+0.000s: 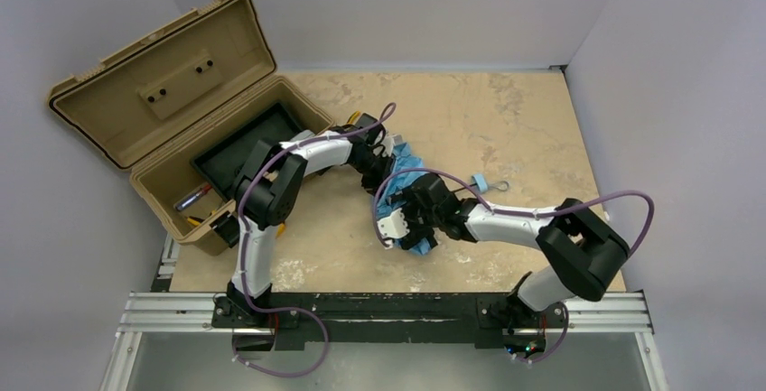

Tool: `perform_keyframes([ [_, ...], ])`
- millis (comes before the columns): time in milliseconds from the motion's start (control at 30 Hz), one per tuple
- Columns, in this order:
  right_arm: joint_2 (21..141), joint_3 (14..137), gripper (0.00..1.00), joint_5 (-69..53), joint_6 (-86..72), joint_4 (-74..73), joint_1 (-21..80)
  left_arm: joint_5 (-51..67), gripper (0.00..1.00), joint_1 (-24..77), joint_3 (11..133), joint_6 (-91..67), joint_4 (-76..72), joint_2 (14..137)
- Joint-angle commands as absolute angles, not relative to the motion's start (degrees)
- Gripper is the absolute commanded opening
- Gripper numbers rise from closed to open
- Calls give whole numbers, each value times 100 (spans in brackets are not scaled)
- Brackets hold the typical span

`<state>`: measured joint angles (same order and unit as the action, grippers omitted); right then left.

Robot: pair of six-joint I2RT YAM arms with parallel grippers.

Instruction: Put away the umbrella

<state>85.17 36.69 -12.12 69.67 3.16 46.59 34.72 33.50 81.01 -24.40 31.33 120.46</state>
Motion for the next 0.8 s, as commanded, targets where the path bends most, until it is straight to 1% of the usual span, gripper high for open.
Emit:
perform_keyframes([
  [0, 9312, 3866, 73, -924, 7190, 718, 4642, 3628, 20, 3573, 8074, -2301, 3689, 12351],
  [100, 9623, 4170, 46, -938, 7092, 281, 4562, 3673, 21, 3588, 8130, -2382, 3630, 12231],
  [133, 9678, 4208, 40, -952, 7085, 146, 4536, 3603, 23, 3591, 8169, -2396, 3620, 12169],
  [233, 9636, 4221, 30, -1099, 7116, -242, 4456, 3413, 29, 3561, 8418, -2454, 3656, 11902],
  [300, 9520, 4236, 27, -1229, 7165, -490, 4439, 3295, 32, 3519, 8662, -2474, 3739, 11759],
  [500, 9353, 4232, 26, -1371, 7196, -1021, 4263, 2803, 44, 3322, 9252, -2467, 3874, 11138],
  [600, 9281, 4150, 25, -1470, 7181, -1109, 4192, 2498, 48, 3211, 9186, -2387, 3759, 10724],
  [767, 9205, 4209, 25, -1667, 7123, -1245, 4116, 1839, 50, 3143, 8535, -2210, 3275, 10010],
])
